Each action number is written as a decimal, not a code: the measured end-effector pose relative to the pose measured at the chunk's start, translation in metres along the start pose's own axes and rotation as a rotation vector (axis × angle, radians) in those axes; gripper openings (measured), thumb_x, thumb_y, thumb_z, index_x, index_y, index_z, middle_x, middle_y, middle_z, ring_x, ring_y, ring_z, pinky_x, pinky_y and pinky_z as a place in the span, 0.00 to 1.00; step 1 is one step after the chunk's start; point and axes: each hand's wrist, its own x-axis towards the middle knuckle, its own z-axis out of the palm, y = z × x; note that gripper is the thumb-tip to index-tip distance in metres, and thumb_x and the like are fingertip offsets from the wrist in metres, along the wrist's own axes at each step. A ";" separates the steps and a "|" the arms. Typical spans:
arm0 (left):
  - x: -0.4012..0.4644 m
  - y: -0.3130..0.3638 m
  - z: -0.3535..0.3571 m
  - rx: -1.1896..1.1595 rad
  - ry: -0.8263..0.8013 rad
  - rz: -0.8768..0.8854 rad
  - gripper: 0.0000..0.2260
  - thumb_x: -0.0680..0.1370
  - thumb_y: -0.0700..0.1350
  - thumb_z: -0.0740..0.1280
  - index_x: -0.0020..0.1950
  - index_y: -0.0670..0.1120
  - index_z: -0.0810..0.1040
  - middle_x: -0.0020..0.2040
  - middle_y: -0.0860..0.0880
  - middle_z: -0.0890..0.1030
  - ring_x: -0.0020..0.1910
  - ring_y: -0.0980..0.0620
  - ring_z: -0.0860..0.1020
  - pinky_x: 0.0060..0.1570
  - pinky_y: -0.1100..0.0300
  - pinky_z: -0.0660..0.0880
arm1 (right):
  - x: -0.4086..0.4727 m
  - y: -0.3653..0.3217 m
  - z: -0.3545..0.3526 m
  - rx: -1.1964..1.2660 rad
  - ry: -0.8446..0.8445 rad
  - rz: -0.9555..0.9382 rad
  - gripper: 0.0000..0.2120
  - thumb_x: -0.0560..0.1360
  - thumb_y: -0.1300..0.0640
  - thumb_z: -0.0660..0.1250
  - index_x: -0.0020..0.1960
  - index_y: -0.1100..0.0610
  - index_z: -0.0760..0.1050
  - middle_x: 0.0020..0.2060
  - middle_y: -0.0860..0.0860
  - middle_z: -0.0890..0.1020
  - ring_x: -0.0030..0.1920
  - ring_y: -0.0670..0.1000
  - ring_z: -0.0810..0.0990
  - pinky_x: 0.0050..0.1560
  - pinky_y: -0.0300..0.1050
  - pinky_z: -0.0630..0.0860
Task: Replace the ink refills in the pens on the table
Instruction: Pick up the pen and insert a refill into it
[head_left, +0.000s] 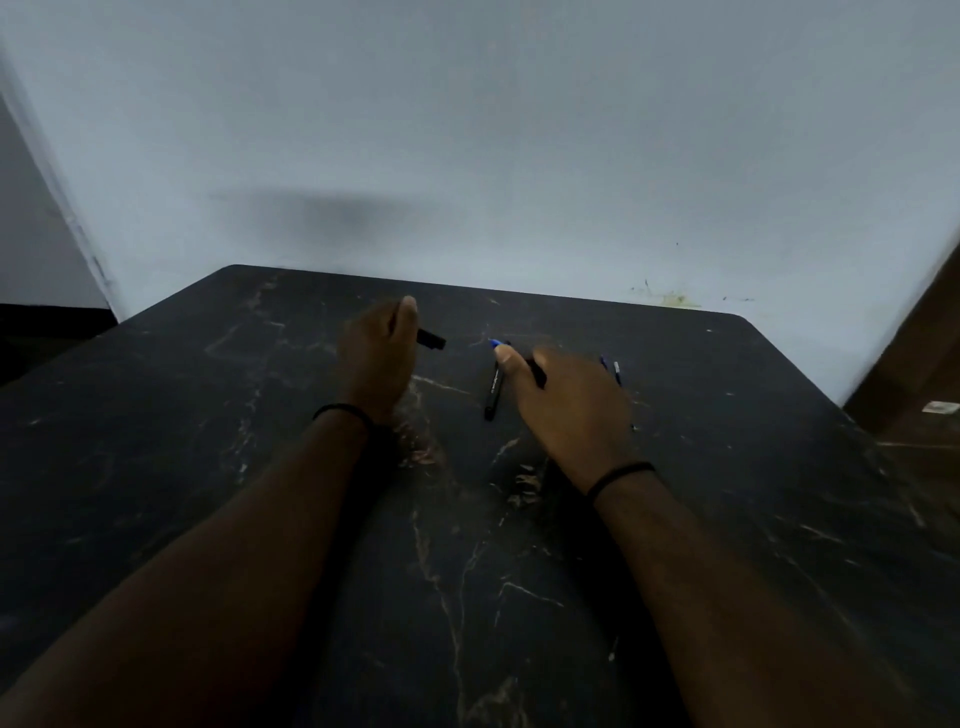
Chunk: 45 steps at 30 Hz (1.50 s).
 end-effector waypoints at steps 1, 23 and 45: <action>0.005 -0.009 -0.007 0.067 -0.056 -0.052 0.20 0.83 0.50 0.59 0.30 0.50 0.69 0.27 0.52 0.69 0.27 0.54 0.68 0.30 0.60 0.65 | 0.002 0.004 -0.001 0.021 0.014 0.026 0.29 0.79 0.32 0.51 0.31 0.53 0.63 0.25 0.49 0.70 0.26 0.47 0.70 0.27 0.44 0.60; -0.008 0.018 0.016 -0.188 -0.092 -0.024 0.13 0.81 0.51 0.64 0.46 0.42 0.81 0.36 0.44 0.82 0.32 0.48 0.78 0.31 0.54 0.74 | 0.002 -0.001 -0.002 0.285 0.010 -0.009 0.07 0.84 0.52 0.56 0.52 0.53 0.70 0.39 0.51 0.78 0.38 0.52 0.77 0.37 0.49 0.73; -0.013 0.028 0.013 -1.014 -0.766 -0.323 0.13 0.81 0.43 0.59 0.63 0.41 0.76 0.62 0.46 0.82 0.19 0.62 0.61 0.21 0.67 0.57 | 0.004 -0.005 -0.012 1.459 -0.776 0.524 0.14 0.84 0.49 0.57 0.45 0.56 0.73 0.29 0.49 0.71 0.21 0.41 0.60 0.19 0.31 0.52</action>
